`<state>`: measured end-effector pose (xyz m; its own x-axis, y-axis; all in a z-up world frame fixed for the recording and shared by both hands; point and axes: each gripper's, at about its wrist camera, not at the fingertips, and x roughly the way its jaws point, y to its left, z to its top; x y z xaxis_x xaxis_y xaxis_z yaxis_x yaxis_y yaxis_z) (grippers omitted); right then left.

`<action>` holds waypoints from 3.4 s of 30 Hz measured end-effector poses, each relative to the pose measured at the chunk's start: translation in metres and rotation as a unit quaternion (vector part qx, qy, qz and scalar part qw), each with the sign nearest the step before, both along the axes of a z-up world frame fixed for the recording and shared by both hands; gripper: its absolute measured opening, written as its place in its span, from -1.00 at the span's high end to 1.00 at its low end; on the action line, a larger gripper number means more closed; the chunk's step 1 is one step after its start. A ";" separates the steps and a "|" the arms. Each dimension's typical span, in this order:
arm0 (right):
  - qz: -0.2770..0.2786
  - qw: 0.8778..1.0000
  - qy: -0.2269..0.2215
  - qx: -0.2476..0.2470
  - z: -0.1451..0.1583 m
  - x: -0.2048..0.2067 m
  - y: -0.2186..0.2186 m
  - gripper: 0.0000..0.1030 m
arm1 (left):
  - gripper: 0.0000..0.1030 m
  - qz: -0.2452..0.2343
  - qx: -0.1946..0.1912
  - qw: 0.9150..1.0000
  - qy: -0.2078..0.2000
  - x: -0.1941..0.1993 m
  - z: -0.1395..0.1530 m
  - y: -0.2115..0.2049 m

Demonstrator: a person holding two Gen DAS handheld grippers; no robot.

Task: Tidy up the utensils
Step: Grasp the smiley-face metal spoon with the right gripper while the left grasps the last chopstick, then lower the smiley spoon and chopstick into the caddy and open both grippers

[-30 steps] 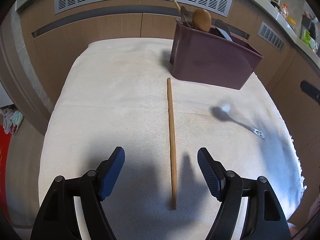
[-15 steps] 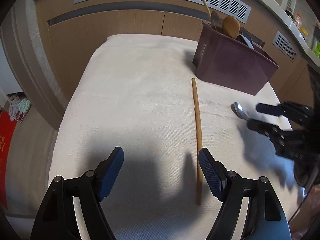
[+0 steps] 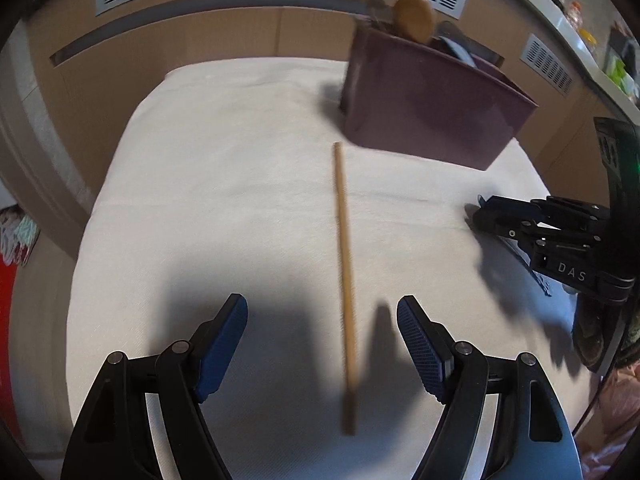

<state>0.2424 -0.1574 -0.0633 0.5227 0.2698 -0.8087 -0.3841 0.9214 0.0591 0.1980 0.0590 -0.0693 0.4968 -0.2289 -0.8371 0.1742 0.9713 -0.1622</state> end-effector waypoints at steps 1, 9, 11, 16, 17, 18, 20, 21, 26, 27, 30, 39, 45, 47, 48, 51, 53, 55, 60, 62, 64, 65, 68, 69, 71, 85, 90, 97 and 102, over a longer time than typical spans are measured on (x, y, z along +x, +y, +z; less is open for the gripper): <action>-0.013 1.000 -0.004 0.003 0.001 -0.004 -0.009 0.50 | -0.50 -0.010 -0.006 1.000 -0.003 0.004 0.001 -0.005; -0.045 0.998 -0.005 0.044 -0.002 -0.023 -0.049 0.49 | -0.53 0.001 -0.039 0.999 -0.034 0.031 -0.007 -0.010; -0.045 0.998 -0.006 0.051 -0.003 -0.024 -0.050 0.49 | -0.64 -0.007 -0.031 0.999 -0.034 0.033 -0.007 -0.015; -0.040 0.997 -0.014 0.059 -0.002 -0.024 -0.049 0.48 | -1.00 -0.027 -0.007 1.000 -0.004 0.037 -0.012 -0.032; -0.040 0.997 -0.016 0.061 -0.001 -0.025 -0.049 0.48 | -1.00 -0.028 0.012 1.000 0.003 0.038 -0.013 -0.038; -0.041 0.997 -0.017 0.062 -0.001 -0.026 -0.050 0.48 | -1.00 -0.030 0.024 0.999 0.010 0.039 -0.014 -0.042; -0.041 0.997 -0.018 0.065 0.000 -0.027 -0.052 0.48 | -1.00 -0.034 0.052 0.998 0.026 0.042 -0.016 -0.050; -0.042 0.997 -0.018 0.065 0.000 -0.027 -0.052 0.48 | -1.00 -0.037 0.056 0.997 0.029 0.042 -0.017 -0.051; -0.040 0.997 -0.018 0.063 -0.001 -0.027 -0.051 0.48 | -0.98 -0.062 0.049 0.996 0.036 0.040 -0.015 -0.049; -0.040 0.997 -0.018 0.063 -0.001 -0.027 -0.051 0.48 | -0.82 -0.058 0.049 0.996 0.035 0.040 -0.013 -0.047; -0.039 0.997 -0.017 0.062 -0.002 -0.026 -0.051 0.48 | 0.15 -0.050 0.029 0.998 0.034 0.046 -0.001 -0.038; -0.037 0.997 -0.010 0.061 -0.007 -0.024 -0.049 0.48 | 0.50 -0.076 0.107 0.988 0.080 0.083 -0.001 -0.059; -0.040 0.997 -0.013 0.065 -0.007 -0.023 -0.049 0.48 | 0.85 -0.118 0.149 0.974 0.120 0.096 -0.003 -0.089; -0.043 0.996 -0.018 0.070 -0.004 -0.025 -0.051 0.48 | 0.89 -0.116 0.141 0.977 0.113 0.091 0.001 -0.087; -0.043 0.996 -0.023 0.073 -0.001 -0.027 -0.052 0.48 | 0.89 -0.109 0.122 0.982 0.092 0.084 0.008 -0.084; -0.042 0.995 -0.037 0.081 0.008 -0.035 -0.054 0.49 | 0.89 -0.088 0.078 0.993 0.012 0.058 0.031 -0.075; -0.046 0.995 -0.045 0.081 0.017 -0.041 -0.054 0.49 | 0.89 -0.061 0.040 0.997 -0.038 0.036 0.045 -0.067; -0.052 0.994 -0.053 0.080 0.026 -0.049 -0.053 0.49 | 0.89 -0.042 -0.004 0.996 -0.075 0.023 0.065 -0.056; -0.056 0.992 -0.084 0.071 0.054 -0.071 -0.051 0.49 | 0.89 -0.003 -0.072 0.983 -0.170 -0.018 0.104 -0.044; -0.055 0.991 -0.105 0.068 0.069 -0.080 -0.050 0.49 | 0.89 -0.003 -0.085 0.979 -0.186 -0.024 0.115 -0.033; -0.056 0.989 -0.123 0.068 0.082 -0.086 -0.050 0.49 | 0.89 -0.004 -0.084 0.975 -0.204 -0.029 0.122 -0.034; -0.056 0.987 -0.133 0.068 0.091 -0.089 -0.050 0.49 | 0.89 -0.003 -0.086 0.974 -0.212 -0.025 0.125 -0.031; -0.058 0.984 -0.154 0.066 0.114 -0.090 -0.048 0.50 | 0.89 -0.003 -0.094 0.969 -0.228 -0.026 0.137 -0.025; -0.057 0.983 -0.163 0.066 0.124 -0.089 -0.047 0.50 | 0.89 -0.004 -0.095 0.967 -0.237 -0.026 0.145 -0.025; -0.058 0.979 -0.185 0.065 0.151 -0.084 -0.045 0.50 | 0.89 -0.013 -0.098 0.962 -0.254 -0.023 0.167 -0.025; -0.089 0.947 -0.287 0.109 0.272 0.005 -0.049 0.49 | 0.89 -0.006 -0.070 0.917 -0.394 0.046 0.289 -0.042; -0.080 0.958 -0.252 0.108 0.229 0.028 -0.042 0.49 | 0.89 -0.019 -0.066 0.935 -0.348 0.081 0.250 -0.054; -0.075 0.969 -0.215 0.092 0.177 0.055 -0.033 0.49 | 0.89 -0.026 -0.058 0.955 -0.289 0.112 0.191 -0.063; -0.077 0.974 -0.188 0.096 0.153 0.072 -0.030 0.49 | 0.89 -0.033 -0.062 0.962 -0.263 0.123 0.164 -0.067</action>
<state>0.3141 -0.1873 0.0895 0.8183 0.2923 -0.4950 -0.2696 0.9556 0.1185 0.3211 -0.0077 0.0948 0.8253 -0.3564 -0.4380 0.3246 0.9341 -0.1485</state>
